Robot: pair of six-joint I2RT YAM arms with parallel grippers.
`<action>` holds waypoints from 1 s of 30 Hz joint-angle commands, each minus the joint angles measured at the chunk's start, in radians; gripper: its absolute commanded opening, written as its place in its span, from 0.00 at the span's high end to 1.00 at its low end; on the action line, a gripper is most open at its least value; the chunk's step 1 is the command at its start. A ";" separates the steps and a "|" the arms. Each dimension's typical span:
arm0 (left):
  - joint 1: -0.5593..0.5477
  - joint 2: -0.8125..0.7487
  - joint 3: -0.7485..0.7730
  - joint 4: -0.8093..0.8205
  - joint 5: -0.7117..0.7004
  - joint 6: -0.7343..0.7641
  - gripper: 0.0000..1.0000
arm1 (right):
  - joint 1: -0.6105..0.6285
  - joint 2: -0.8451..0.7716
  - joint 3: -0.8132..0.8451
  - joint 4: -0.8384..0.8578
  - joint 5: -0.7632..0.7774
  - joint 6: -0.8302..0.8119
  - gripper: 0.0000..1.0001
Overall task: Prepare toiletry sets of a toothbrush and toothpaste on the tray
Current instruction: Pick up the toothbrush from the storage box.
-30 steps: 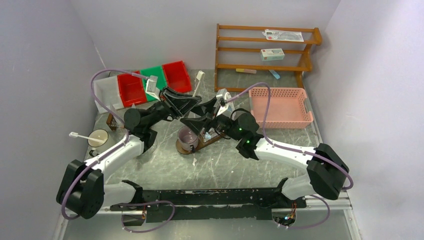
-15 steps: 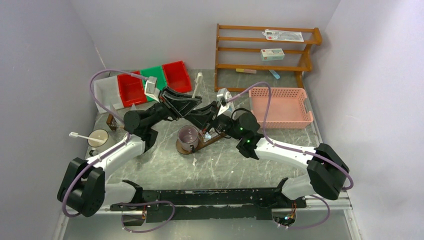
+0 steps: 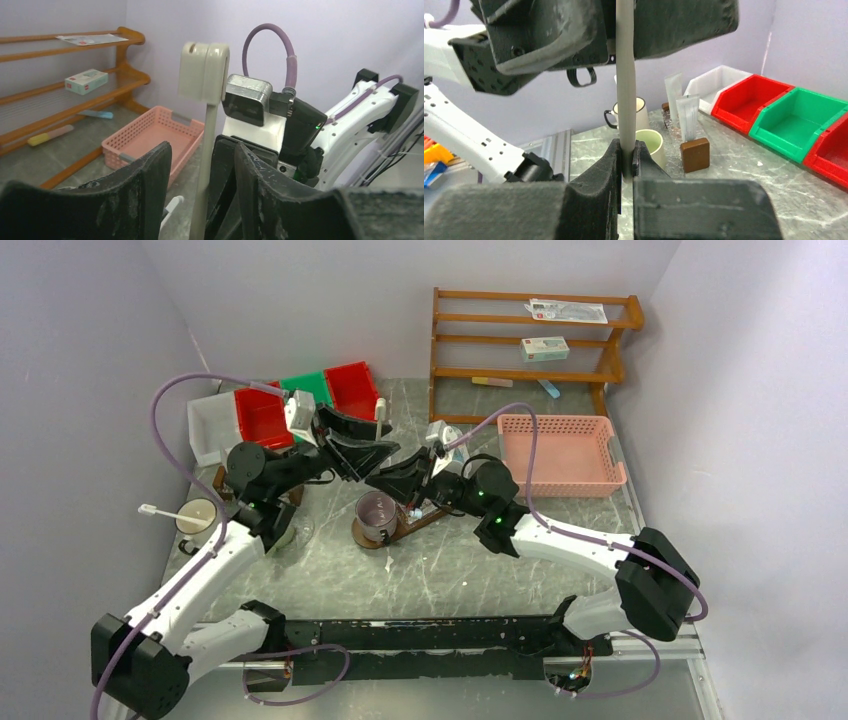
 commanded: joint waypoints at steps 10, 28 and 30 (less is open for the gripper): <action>-0.006 -0.059 0.130 -0.383 -0.024 0.284 0.62 | -0.006 0.003 0.048 -0.081 -0.084 -0.071 1.00; -0.007 -0.129 0.174 -0.532 -0.137 0.378 0.85 | -0.004 0.041 0.062 -0.101 -0.091 -0.088 1.00; -0.006 -0.140 0.180 -0.564 -0.162 0.401 0.92 | -0.004 0.047 0.063 -0.101 -0.091 -0.087 1.00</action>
